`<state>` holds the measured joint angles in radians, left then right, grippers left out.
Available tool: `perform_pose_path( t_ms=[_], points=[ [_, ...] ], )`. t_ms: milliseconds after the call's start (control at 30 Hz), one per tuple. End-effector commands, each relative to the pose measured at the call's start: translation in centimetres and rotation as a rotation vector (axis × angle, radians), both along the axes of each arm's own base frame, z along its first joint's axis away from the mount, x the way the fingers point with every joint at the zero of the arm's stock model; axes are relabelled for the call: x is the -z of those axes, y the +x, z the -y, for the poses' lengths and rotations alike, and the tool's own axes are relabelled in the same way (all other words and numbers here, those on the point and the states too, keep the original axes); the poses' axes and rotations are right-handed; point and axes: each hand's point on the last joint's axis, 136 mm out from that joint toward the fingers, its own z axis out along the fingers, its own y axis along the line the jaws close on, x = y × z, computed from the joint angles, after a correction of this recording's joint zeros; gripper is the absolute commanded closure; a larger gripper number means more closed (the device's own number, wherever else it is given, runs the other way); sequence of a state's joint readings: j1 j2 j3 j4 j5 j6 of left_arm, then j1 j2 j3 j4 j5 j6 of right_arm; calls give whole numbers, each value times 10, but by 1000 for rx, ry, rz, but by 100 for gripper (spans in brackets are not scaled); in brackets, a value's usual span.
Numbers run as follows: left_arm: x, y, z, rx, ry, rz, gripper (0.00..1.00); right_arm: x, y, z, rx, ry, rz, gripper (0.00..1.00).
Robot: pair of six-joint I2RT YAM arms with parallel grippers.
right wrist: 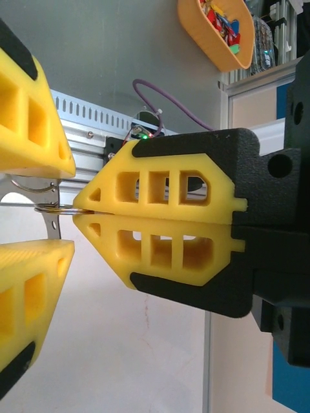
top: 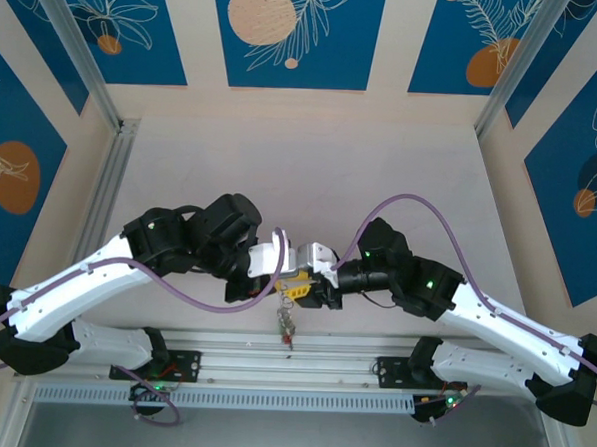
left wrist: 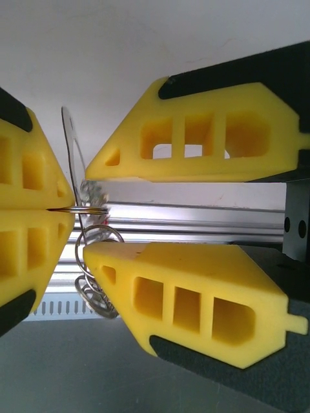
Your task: Put the keys on the keyring
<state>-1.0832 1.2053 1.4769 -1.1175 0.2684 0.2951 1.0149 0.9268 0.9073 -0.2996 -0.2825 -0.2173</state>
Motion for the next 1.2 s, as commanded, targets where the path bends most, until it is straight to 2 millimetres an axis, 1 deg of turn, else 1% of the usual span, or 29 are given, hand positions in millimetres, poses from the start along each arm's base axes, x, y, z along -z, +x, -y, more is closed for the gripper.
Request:
perform_pose_path(
  t_ms=[0,200,333,433,533,633,800,933,1167],
  points=[
    [-22,-5,11,42,-78,38,100,11,1,-3,-5,-24,-14,69],
    [-23,-9,11,53,-77,40,100,15,3,-6,-10,-33,-25,70],
    [-25,-11,12,62,-86,42,100,15,4,-8,-12,-25,-33,75],
    [-28,-11,12,61,-96,48,100,16,6,-9,-9,-21,-45,75],
    [-27,-10,11,57,-93,55,100,13,5,-5,-10,4,-48,73],
    [-27,-10,12,58,-98,57,100,4,3,0,-11,56,-50,69],
    [-26,-8,13,53,-97,65,100,-4,2,6,-4,94,-49,67],
    [-28,-7,13,48,-100,64,100,-11,-4,10,-24,120,-43,66],
    [-31,-7,14,50,-109,68,100,-10,-7,9,-42,121,-51,65]
  ],
)
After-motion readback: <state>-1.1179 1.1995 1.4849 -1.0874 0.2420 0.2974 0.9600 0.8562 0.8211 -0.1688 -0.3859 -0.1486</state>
